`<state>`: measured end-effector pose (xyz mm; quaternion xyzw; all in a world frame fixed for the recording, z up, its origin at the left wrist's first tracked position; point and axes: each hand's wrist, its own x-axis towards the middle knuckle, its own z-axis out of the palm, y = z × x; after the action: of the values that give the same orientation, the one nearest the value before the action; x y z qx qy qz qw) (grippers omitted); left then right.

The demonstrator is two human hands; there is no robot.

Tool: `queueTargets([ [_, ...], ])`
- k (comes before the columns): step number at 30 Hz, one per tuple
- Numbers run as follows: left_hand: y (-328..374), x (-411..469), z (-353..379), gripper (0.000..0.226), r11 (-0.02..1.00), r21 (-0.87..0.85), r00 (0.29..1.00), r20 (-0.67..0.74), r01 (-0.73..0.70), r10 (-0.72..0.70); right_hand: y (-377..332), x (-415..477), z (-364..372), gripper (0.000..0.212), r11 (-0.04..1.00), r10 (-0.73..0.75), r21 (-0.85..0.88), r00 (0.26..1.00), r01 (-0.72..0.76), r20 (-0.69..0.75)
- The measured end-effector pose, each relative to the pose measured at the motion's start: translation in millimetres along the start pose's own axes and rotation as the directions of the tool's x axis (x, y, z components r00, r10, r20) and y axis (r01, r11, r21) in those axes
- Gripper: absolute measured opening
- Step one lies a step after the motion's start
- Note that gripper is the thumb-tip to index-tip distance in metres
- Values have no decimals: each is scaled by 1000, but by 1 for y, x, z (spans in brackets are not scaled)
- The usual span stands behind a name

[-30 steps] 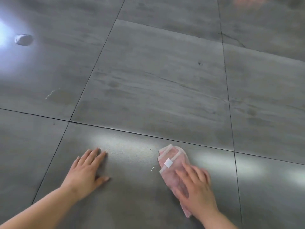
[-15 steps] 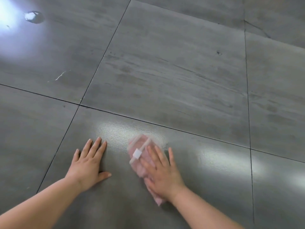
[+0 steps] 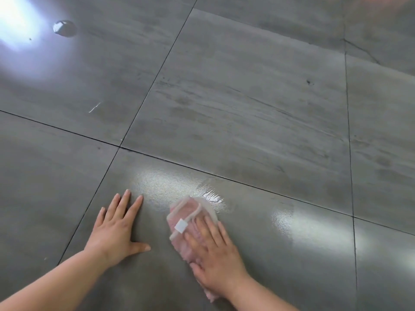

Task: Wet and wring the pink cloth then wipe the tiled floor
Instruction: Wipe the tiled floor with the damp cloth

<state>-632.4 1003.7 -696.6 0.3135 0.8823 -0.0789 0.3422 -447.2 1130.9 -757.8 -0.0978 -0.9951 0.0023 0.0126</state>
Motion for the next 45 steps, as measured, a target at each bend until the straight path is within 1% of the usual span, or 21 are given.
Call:
queueTargets([
  [2,-3,-1,0,113,1000,-4,1000,-8,-5,5,14,36,-1,68,999,-20,-35,999,21,27],
  [4,-8,-2,0,114,999,-41,1000,-18,9,-9,47,47,-3,72,982,188,-29,978,-186,90],
  [8,-17,-1,-2,116,999,-30,999,6,41,-41,109,16,-14,67,723,674,95,729,-684,121],
  [10,-17,3,-2,116,999,-10,998,40,40,-40,112,7,-22,69,553,798,148,572,-820,191],
  [12,-17,4,-3,115,999,23,998,61,32,-33,94,23,-26,61,460,830,170,490,-871,267],
  [13,-17,4,-2,115,999,30,997,75,30,-32,80,35,-25,61,463,823,175,495,-869,279],
  [15,-19,5,0,116,999,17,996,77,35,-36,45,54,-18,67,646,725,156,664,-748,181],
  [18,-19,3,-3,116,1000,12,997,67,23,-24,-9,64,-15,69,962,242,90,958,-257,156],
  [20,-22,1,-4,117,1000,-3,998,66,13,-13,-9,62,-20,67,991,22,120,968,-53,250],
  [23,-31,2,-6,119,1000,22,998,62,-16,15,58,52,-11,70,968,215,87,958,-235,189],
  [26,-34,1,-5,118,999,44,997,79,-24,21,134,15,-17,66,782,580,168,800,-600,156],
  [28,-33,3,-6,118,999,38,996,81,-37,34,166,-7,-33,72,583,774,135,599,-801,205],
  [30,-35,5,-5,119,998,36,996,74,-45,43,171,-6,-42,70,401,852,141,425,-905,306],
  [32,-36,6,-4,119,998,19,996,76,-54,52,150,13,-38,65,347,882,126,369,-929,292],
  [34,-34,5,-5,119,997,33,996,63,-71,69,113,41,-24,70,468,828,138,488,-873,277],
  [35,-35,6,-5,119,996,32,996,49,-80,78,88,55,-18,73,598,749,163,620,-784,233],
  [37,-37,8,-4,121,997,-23,997,11,-78,78,32,78,-7,74,882,428,155,894,-445,131],
  [38,-39,7,-1,122,994,-45,995,-23,-97,96,11,87,-8,71,956,242,140,962,-259,128],
  [41,-49,9,7,109,983,9,954,-241,-181,178,5,97,-14,63,987,-75,155,984,50,160],
  [43,-65,10,7,107,980,-193,959,-284,-47,-10,43,86,-10,61,992,51,102,982,-70,183],
  [45,-82,11,8,114,938,-342,937,-308,54,-166,97,68,-8,60,938,323,97,941,-332,96],
])
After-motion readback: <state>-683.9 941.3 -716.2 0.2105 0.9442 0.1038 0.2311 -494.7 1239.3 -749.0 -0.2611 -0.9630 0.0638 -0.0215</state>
